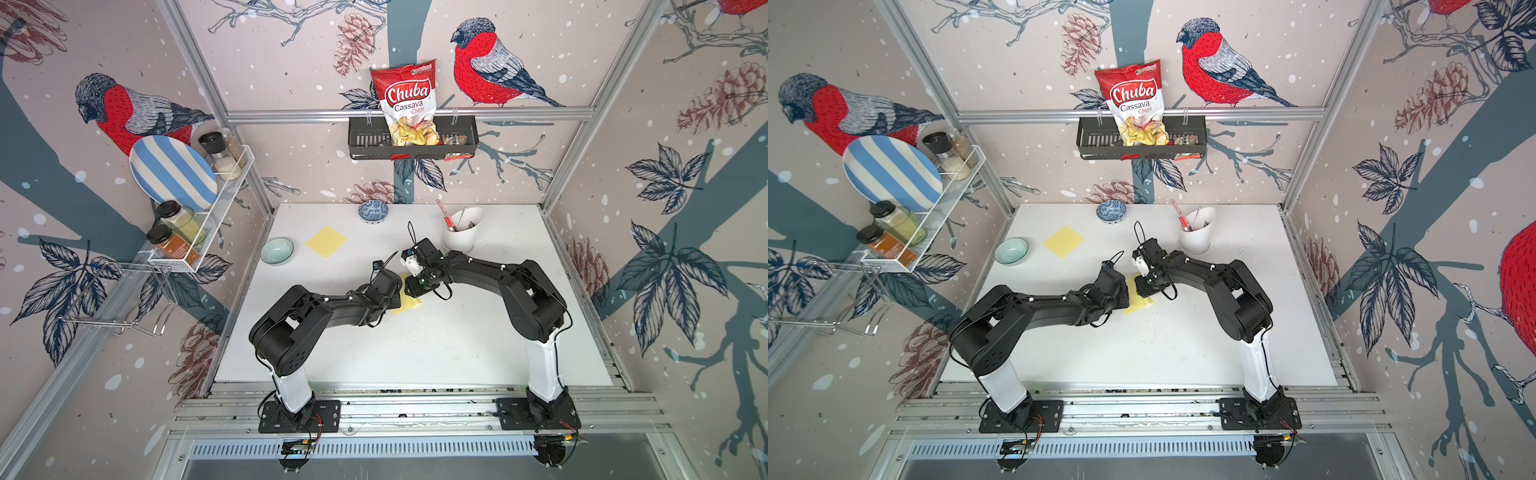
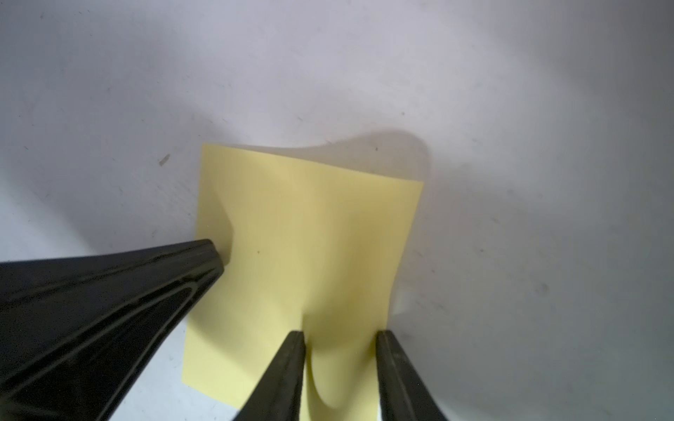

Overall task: Fold the square paper along the opposite sides
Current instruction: Pick up the paper from the center of the board.

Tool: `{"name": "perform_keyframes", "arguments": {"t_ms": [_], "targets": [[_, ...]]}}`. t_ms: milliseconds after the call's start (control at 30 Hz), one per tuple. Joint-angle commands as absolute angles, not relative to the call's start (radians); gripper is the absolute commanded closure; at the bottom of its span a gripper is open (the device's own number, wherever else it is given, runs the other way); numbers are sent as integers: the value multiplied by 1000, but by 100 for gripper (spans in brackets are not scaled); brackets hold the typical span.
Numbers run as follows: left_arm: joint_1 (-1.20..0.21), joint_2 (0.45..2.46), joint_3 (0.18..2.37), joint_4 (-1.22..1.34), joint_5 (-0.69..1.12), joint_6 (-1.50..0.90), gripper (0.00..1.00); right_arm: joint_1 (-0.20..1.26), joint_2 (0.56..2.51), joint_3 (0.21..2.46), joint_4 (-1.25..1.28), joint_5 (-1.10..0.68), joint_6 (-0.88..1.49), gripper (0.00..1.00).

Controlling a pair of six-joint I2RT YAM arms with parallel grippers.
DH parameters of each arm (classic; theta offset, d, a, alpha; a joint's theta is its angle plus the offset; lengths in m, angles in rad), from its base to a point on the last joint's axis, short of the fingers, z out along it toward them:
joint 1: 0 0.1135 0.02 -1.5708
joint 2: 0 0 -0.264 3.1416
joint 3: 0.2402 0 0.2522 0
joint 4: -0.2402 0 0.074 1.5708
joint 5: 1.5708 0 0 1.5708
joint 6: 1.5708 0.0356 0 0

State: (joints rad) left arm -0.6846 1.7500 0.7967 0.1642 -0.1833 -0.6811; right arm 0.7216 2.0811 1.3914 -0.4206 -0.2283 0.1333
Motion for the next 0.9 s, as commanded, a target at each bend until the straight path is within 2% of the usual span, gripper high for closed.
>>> {"name": "perform_keyframes", "arguments": {"t_ms": [0, 167, 367, 533, 867], "targets": [[-680, 1721, 790, 99, -198, -673, 100, 730, 2114, 1362, -544, -302, 155, 68], [-681, 1656, 820, 113, -230, -634, 100, 732, 2109, 1362, -516, -327, 162, 76], [-681, 1641, 875, 96, -251, -602, 100, 738, 2104, 1353, -499, -341, 169, 76], [-680, 1610, 837, 107, -260, -620, 100, 738, 2084, 1331, -483, -341, 171, 76], [-680, 1320, 765, 102, -447, -520, 100, 643, 1945, 1247, -330, -525, 244, 79]]}}
